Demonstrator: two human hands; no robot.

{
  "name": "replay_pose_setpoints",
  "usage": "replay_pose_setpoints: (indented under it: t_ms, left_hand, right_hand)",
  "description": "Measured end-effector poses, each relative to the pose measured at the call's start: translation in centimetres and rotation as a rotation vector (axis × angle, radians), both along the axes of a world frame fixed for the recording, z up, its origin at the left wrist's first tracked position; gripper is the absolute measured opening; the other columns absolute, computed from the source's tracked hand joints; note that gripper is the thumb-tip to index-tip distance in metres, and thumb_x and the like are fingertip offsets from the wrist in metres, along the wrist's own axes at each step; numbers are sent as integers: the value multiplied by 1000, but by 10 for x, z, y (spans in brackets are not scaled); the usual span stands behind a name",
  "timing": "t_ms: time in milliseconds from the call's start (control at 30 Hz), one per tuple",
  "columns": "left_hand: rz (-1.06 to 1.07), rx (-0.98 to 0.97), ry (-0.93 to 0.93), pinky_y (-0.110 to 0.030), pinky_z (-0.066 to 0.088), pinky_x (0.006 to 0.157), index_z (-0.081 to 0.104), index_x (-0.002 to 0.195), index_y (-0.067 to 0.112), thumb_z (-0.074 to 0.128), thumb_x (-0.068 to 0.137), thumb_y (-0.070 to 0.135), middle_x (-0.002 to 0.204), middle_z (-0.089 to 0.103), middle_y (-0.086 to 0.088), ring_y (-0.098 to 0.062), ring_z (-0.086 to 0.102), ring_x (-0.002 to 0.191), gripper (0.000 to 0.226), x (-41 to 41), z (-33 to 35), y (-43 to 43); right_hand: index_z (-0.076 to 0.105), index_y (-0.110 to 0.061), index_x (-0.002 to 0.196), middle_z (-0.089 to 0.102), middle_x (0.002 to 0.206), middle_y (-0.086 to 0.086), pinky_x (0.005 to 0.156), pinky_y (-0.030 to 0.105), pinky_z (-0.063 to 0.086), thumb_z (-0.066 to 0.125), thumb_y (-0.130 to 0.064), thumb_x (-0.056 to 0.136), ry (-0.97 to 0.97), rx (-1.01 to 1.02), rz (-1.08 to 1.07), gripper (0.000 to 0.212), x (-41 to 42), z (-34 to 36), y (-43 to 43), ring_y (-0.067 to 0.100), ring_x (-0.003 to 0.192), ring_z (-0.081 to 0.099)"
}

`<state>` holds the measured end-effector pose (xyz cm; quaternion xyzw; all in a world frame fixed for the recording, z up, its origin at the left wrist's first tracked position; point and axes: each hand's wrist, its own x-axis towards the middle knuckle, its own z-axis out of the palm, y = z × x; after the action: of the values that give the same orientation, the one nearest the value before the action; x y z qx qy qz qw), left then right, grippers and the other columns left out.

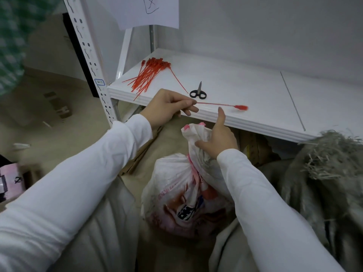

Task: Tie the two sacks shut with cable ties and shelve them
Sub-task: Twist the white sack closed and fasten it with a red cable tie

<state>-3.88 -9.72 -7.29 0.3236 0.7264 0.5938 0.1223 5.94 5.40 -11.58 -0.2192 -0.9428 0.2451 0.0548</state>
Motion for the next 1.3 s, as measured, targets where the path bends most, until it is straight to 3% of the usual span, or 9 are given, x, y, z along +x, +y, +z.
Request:
replay_pose_setpoints:
  t_ms: [67,200,300,433,600,700,867,1033,1300]
  left_hand:
    - [-69,-27,-18,-16,50,65,70,105,5,57,93,9,94,75,-4,-6,66,73,18,10,-2,-7]
    - [-79,-38,-77,-20,48,65,70,100,6,55,94,7,87,76,-1,-6,68,72,16,17,-11,-15]
    - [-47,-33,-85,-18,48,62,68,101,6,49,96,4,84,76,0,-7,68,71,20,16,-11,-16]
    - [-33,-30,-79,-16,47,59,63,104,6,39,99,1,87,74,-6,-11,67,70,26,12,-9,-12]
    - [-4,-142,-36,-19,49,66,56,110,7,38,100,3,92,72,-10,-13,67,72,21,3,-14,-5]
    - [-37,-334,64,-21,52,74,62,105,4,41,97,-3,93,71,-14,-2,66,66,23,-2,-20,-4]
    - [-15,-530,167,-13,50,64,65,104,0,39,93,-8,92,71,-14,4,63,59,29,-1,-26,-1]
    - [53,-728,173,-22,51,72,65,100,0,38,87,-9,85,72,-12,-18,65,69,31,-1,-32,-7]
    - [-49,-936,86,-26,51,66,63,92,4,37,91,-5,90,74,-14,-15,66,68,27,6,-45,5]
  right_hand:
    - [-14,-25,152,55,88,-1,72,30,48,78,-40,77,39,12,-9,120,5,-2,-2,18,78,57]
    - [24,-16,134,58,92,4,66,31,44,78,-36,77,96,-6,-24,81,16,-1,-7,25,76,58]
    - [29,-16,122,53,88,1,62,28,39,78,-36,78,92,11,-6,69,20,0,-9,21,70,53]
    - [28,-18,124,54,85,-1,54,22,38,78,-35,78,99,41,24,70,24,-2,-7,17,66,53]
    - [24,-21,129,59,88,0,69,32,54,79,-35,77,121,66,56,77,33,-5,-3,23,77,64]
    - [10,-26,146,63,91,5,74,36,54,79,-35,77,106,69,68,98,40,-5,-1,27,82,64]
    - [-10,-37,152,65,100,8,78,36,51,81,-36,75,80,31,80,119,50,-4,-1,26,87,63]
    - [-1,-37,153,64,111,7,90,38,49,84,-34,72,103,-50,73,117,51,-5,1,27,102,60]
    - [27,-28,149,57,130,9,99,38,44,85,-29,71,116,-118,80,97,48,-3,1,27,121,52]
